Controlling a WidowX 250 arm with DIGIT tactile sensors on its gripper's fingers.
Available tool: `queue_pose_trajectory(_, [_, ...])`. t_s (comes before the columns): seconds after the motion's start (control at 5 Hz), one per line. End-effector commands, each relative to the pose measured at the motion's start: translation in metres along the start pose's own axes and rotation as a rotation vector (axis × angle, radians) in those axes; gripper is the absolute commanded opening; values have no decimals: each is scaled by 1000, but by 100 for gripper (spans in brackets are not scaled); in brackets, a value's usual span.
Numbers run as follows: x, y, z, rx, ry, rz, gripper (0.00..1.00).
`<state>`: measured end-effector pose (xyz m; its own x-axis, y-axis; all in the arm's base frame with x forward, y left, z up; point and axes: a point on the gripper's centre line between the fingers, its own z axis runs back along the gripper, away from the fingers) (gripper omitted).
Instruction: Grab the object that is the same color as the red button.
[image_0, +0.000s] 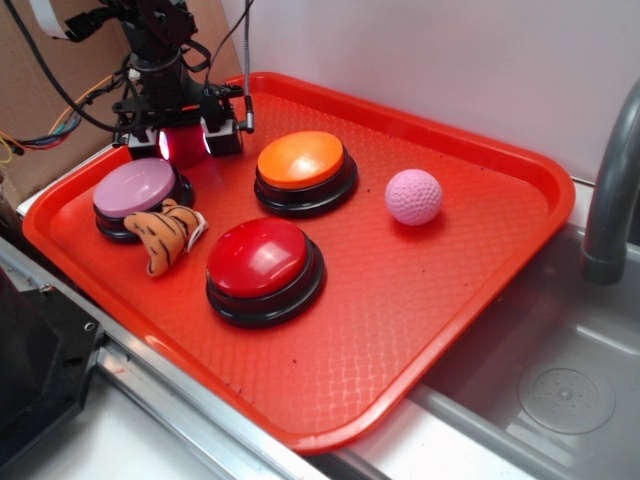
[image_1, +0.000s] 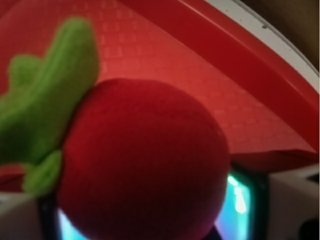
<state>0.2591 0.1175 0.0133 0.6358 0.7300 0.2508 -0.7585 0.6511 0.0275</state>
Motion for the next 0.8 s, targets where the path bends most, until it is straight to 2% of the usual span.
queue_pose_trajectory(0.0, [20, 6, 14, -31, -47, 1, 0])
queue_pose_trajectory(0.2, [18, -5, 45, -38, -30, -121, 0])
queue_pose_trajectory(0.4, [5, -18, 83, -104, 4, -295, 0])
queue_pose_trajectory(0.6, [-23, -31, 124, -202, 47, -458, 0])
